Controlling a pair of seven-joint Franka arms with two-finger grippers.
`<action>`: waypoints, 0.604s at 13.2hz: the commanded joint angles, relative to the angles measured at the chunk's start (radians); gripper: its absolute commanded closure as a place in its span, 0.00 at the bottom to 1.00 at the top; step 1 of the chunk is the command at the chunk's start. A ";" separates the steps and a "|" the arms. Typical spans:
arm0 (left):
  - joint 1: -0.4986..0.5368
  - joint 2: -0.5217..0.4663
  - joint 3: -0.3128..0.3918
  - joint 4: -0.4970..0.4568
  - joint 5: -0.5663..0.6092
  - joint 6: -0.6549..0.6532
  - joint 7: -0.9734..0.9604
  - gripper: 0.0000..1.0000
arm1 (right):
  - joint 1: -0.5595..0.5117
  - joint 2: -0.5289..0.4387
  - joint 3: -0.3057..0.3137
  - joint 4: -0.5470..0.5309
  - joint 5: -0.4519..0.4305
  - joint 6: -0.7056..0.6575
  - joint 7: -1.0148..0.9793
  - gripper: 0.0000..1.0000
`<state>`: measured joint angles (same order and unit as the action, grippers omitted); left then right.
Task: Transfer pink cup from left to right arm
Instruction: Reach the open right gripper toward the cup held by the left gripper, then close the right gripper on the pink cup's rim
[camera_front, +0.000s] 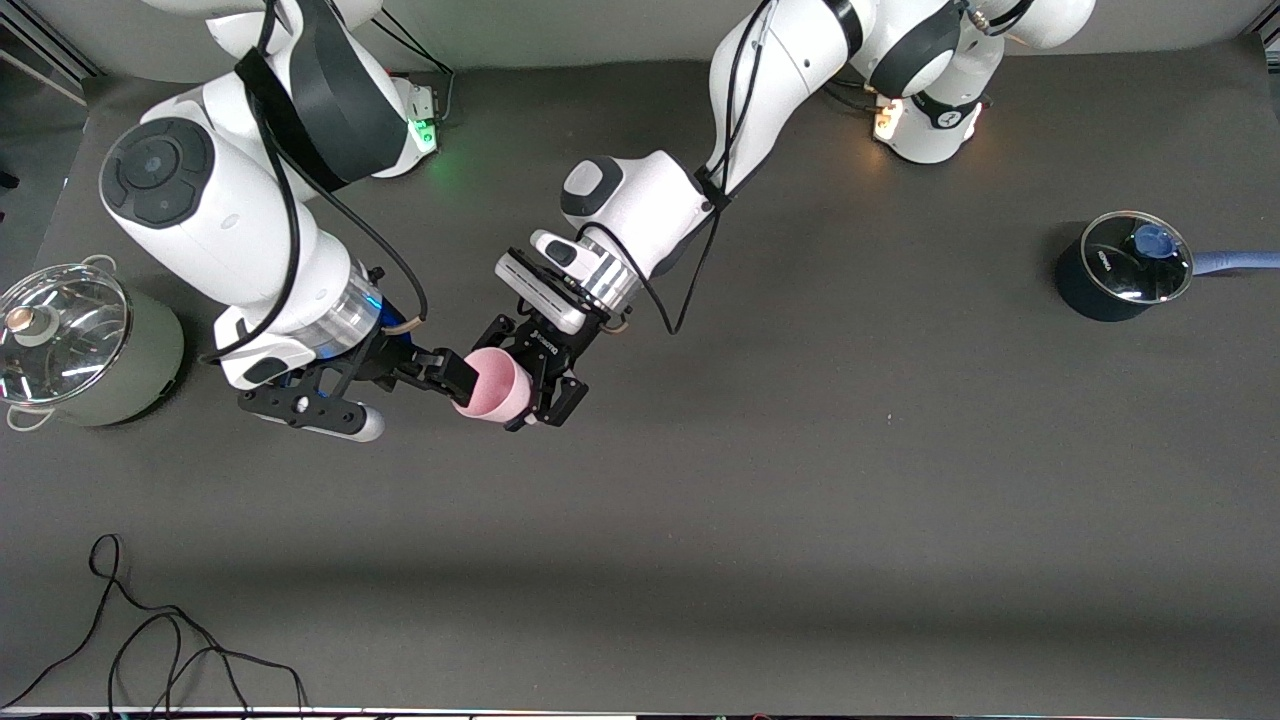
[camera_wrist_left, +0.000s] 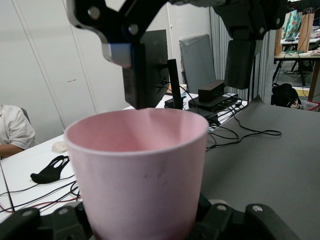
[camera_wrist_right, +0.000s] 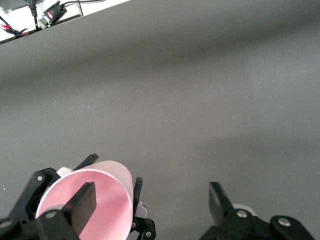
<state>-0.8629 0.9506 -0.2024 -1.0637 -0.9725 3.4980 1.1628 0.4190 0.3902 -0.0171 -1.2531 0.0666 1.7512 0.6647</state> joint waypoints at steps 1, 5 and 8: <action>-0.016 0.005 0.018 0.011 0.001 0.007 -0.018 1.00 | 0.012 -0.025 -0.006 -0.040 0.022 -0.004 0.004 0.00; -0.016 0.005 0.018 0.010 0.001 0.007 -0.018 1.00 | 0.011 -0.028 0.005 -0.042 0.033 -0.027 -0.048 0.14; -0.016 0.005 0.018 0.010 0.001 0.007 -0.018 1.00 | 0.011 -0.028 0.009 -0.040 0.033 -0.027 -0.048 0.62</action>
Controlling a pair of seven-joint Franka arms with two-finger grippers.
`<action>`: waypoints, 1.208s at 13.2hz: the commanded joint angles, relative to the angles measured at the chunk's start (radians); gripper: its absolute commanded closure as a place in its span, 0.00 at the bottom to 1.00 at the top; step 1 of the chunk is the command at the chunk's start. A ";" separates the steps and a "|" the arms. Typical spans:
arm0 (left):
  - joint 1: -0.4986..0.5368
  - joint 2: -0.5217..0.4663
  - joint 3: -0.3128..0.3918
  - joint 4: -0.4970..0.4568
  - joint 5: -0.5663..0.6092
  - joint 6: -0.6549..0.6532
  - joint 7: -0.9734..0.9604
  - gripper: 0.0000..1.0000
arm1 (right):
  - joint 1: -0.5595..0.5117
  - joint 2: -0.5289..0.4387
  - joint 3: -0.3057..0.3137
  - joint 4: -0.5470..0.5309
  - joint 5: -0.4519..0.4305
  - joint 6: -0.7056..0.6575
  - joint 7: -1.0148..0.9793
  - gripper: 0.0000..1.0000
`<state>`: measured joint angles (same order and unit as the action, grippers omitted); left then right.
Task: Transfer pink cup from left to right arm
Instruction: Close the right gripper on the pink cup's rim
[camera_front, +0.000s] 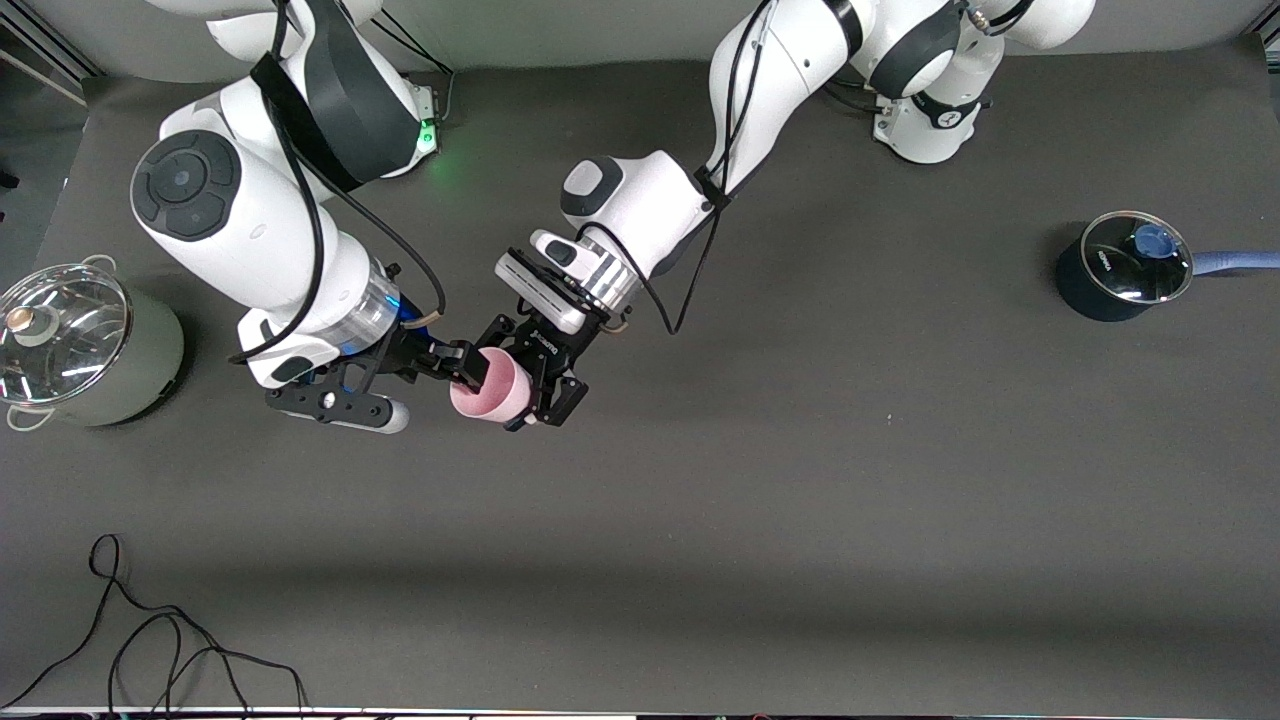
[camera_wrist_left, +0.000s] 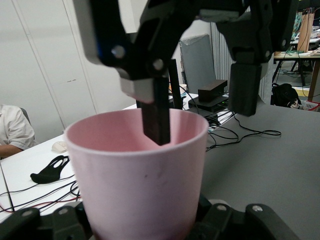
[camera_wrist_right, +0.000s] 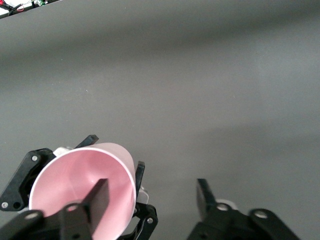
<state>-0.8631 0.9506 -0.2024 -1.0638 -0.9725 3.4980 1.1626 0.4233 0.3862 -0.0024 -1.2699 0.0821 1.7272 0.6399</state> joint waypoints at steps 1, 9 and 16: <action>-0.016 0.005 0.018 0.010 0.001 0.007 -0.018 1.00 | 0.006 -0.024 -0.004 -0.022 0.019 -0.009 -0.025 0.74; -0.014 0.005 0.018 0.010 0.001 0.007 -0.018 1.00 | 0.003 -0.024 -0.004 -0.016 0.050 -0.011 -0.025 1.00; -0.013 0.002 0.018 0.010 0.001 0.007 -0.018 1.00 | -0.014 -0.013 -0.014 0.024 0.047 -0.005 -0.052 1.00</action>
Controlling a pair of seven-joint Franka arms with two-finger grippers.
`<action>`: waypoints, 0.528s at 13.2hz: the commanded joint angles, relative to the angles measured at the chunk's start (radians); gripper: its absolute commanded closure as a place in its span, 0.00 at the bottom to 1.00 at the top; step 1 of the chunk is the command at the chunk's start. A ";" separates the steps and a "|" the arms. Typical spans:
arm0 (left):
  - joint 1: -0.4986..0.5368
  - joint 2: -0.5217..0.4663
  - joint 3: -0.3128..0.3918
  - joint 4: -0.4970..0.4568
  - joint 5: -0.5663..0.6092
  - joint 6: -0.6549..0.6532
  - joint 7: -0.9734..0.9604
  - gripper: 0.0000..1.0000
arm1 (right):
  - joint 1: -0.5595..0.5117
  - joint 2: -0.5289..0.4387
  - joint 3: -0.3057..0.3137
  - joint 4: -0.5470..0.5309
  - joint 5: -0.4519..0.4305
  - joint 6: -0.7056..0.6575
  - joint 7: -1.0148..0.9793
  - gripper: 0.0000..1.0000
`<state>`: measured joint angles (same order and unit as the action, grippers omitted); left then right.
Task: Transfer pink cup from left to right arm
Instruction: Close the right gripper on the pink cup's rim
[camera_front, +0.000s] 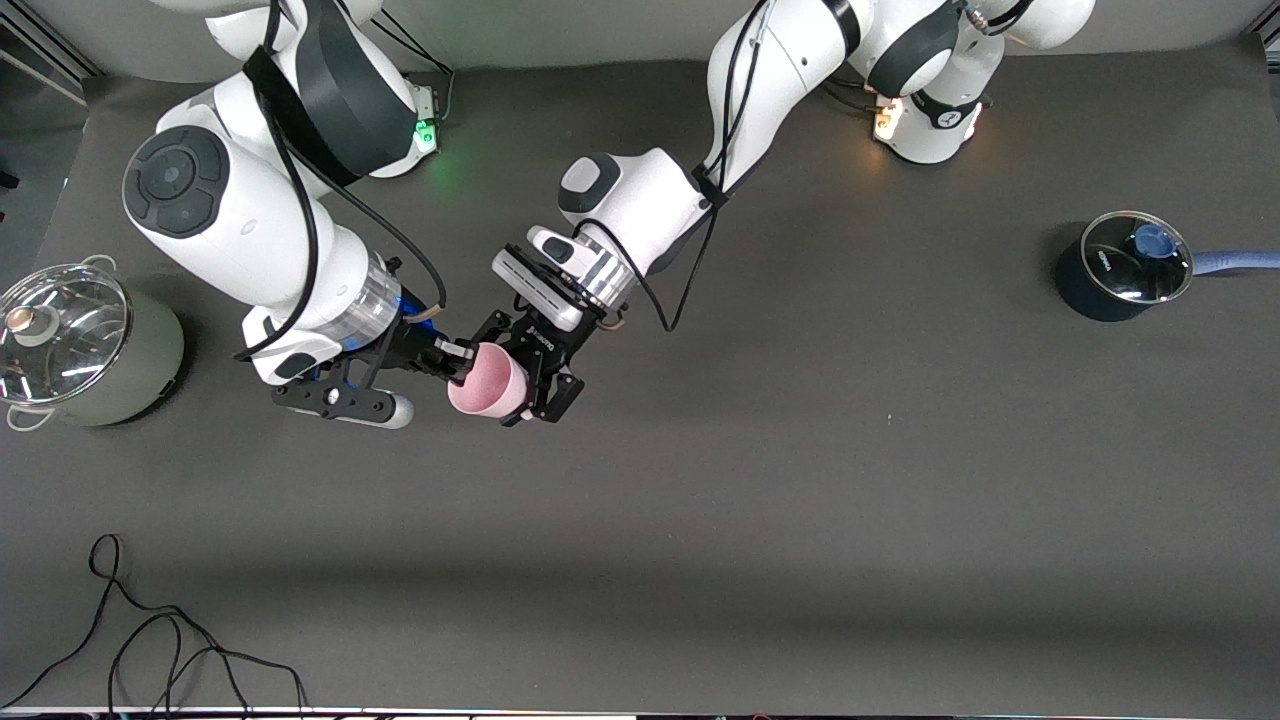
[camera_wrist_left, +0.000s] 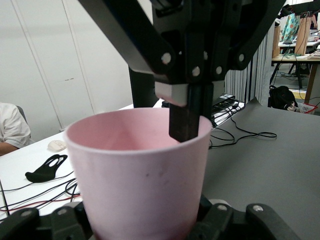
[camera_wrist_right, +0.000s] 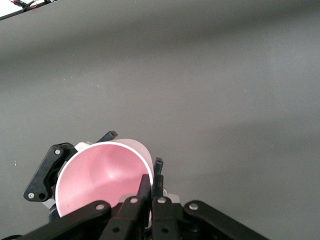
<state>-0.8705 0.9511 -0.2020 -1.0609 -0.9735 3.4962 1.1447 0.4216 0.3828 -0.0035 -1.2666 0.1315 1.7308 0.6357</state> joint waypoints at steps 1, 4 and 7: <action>-0.005 0.002 0.018 0.007 0.002 0.007 0.000 1.00 | -0.024 -0.009 -0.013 0.027 -0.001 -0.008 -0.068 1.00; -0.005 0.003 0.018 0.007 0.004 0.007 0.001 1.00 | -0.030 -0.009 -0.013 0.027 -0.003 -0.004 -0.080 1.00; -0.005 0.003 0.019 0.007 0.004 0.009 0.001 1.00 | -0.030 -0.009 -0.012 0.027 -0.003 -0.002 -0.080 1.00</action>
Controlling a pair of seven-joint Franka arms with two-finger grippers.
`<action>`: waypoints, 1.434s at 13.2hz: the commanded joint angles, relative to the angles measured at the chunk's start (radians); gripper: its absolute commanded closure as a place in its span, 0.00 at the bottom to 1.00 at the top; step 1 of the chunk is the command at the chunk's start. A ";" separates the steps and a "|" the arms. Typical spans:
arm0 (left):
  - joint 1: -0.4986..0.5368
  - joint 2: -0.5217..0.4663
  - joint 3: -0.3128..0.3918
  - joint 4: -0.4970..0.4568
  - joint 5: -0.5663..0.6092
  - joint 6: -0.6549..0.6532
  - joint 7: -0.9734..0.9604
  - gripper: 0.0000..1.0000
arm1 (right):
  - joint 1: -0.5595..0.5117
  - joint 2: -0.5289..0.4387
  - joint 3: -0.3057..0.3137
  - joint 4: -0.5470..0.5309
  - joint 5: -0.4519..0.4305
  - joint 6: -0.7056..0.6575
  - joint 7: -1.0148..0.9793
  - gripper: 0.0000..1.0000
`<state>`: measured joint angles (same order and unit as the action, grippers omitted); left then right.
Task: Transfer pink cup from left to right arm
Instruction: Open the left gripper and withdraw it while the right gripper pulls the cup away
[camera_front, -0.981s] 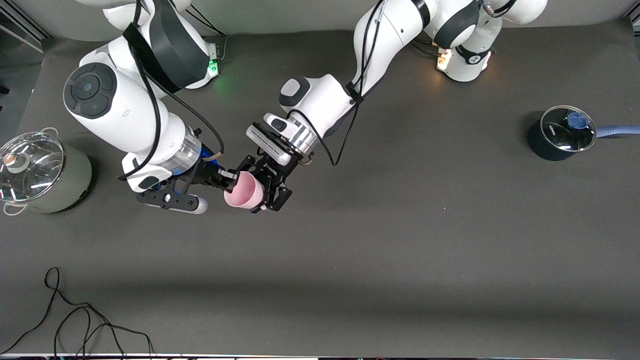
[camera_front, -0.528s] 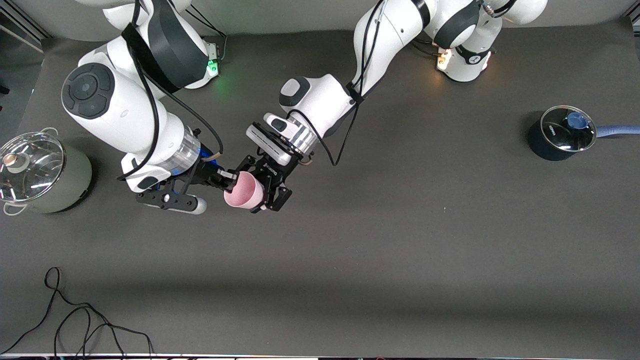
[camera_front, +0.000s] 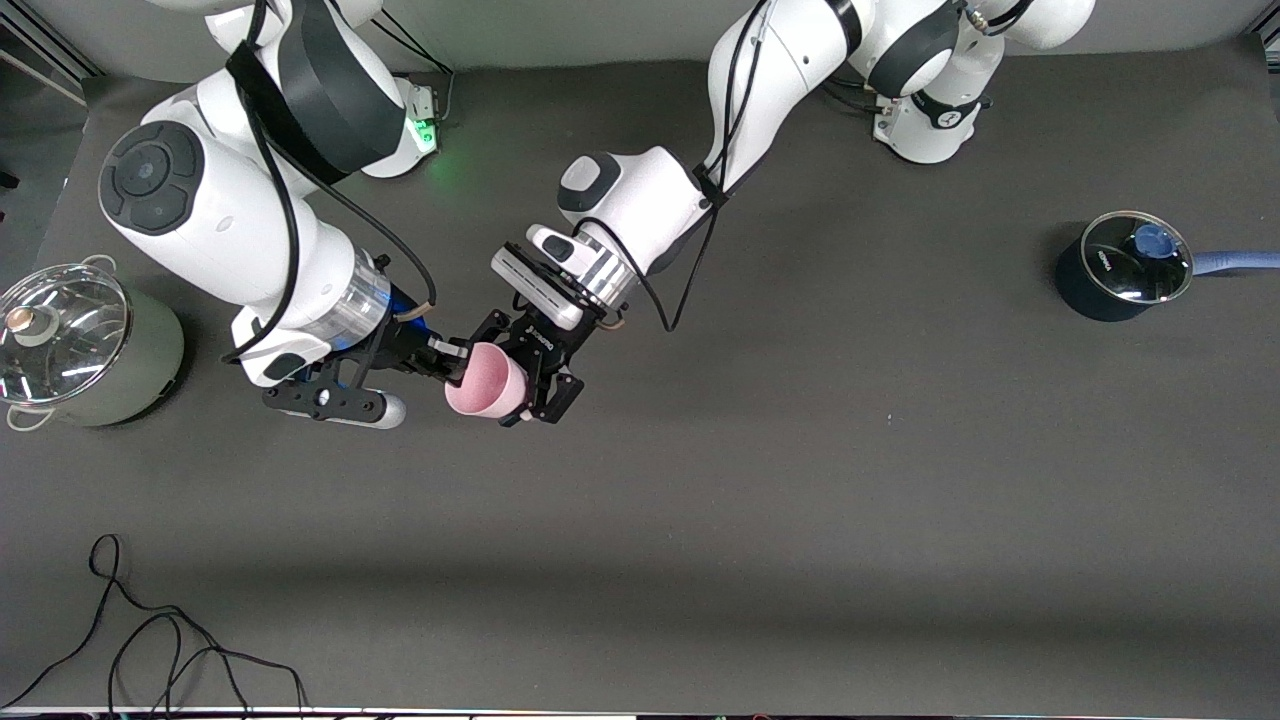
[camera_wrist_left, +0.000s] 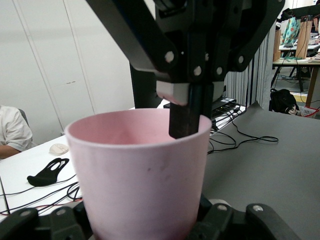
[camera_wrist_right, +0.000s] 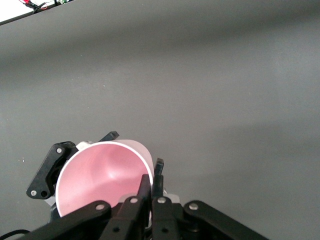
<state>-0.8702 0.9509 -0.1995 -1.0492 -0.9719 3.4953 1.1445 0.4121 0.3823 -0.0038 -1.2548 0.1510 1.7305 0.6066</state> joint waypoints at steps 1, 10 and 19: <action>-0.004 0.002 0.015 -0.005 0.002 0.005 0.000 0.45 | -0.021 -0.008 -0.012 0.015 -0.022 -0.002 -0.051 1.00; 0.037 -0.035 0.014 -0.070 0.009 -0.004 0.006 0.00 | -0.067 0.004 -0.013 0.018 -0.028 0.020 -0.146 1.00; 0.317 -0.162 0.011 -0.161 0.240 -0.495 0.026 0.00 | -0.282 0.007 -0.021 0.003 -0.146 0.017 -0.784 1.00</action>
<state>-0.6463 0.8607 -0.1809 -1.1559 -0.7936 3.1644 1.1514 0.1462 0.3955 -0.0277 -1.2444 0.0556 1.7604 -0.0981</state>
